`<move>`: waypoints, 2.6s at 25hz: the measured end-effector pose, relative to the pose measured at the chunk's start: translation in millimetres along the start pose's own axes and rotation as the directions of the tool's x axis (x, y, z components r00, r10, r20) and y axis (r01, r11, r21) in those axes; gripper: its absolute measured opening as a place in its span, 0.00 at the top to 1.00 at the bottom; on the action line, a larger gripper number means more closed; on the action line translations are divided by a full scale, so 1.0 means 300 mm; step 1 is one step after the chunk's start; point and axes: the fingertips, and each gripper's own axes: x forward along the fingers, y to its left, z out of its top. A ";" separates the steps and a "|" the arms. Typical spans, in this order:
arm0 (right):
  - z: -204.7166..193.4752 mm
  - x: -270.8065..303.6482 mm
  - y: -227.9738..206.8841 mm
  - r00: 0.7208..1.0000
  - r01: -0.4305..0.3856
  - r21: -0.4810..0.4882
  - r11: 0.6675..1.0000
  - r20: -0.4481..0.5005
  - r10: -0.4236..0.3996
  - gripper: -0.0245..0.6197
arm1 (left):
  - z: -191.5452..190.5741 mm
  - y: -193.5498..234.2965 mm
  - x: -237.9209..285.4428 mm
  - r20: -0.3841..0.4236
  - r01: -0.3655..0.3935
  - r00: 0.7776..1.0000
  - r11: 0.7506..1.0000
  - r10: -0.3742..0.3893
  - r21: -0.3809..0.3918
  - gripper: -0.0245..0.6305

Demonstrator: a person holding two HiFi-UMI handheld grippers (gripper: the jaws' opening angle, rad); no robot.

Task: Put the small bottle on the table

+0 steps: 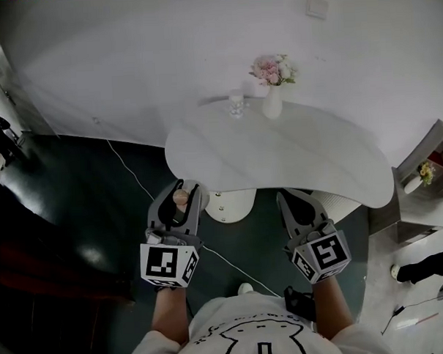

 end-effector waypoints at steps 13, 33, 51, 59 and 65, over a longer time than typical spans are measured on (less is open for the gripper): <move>-0.072 0.256 -0.100 0.999 -0.042 0.009 0.999 -0.030 0.042 0.97 | -0.103 0.152 0.218 -0.033 -0.033 0.999 0.999 0.032 -0.010 0.77; -0.109 0.966 -0.286 0.991 0.098 0.033 0.995 -0.095 -0.094 0.97 | -0.297 0.633 0.877 -0.072 0.148 0.986 0.988 -0.150 -0.036 0.77; -0.273 1.296 -0.393 0.963 0.216 0.063 0.974 -0.181 -0.201 0.97 | -0.643 0.786 1.267 -0.180 0.276 0.940 0.956 -0.291 -0.102 0.77; -0.379 1.384 -0.477 0.958 0.209 0.087 0.974 -0.218 -0.186 0.97 | -0.772 0.798 1.408 -0.217 0.265 0.931 0.953 -0.292 -0.146 0.77; -0.465 1.441 -0.529 0.952 0.204 0.107 0.973 -0.254 -0.172 0.97 | -0.867 0.786 1.519 -0.247 0.278 0.920 0.950 -0.306 -0.143 0.77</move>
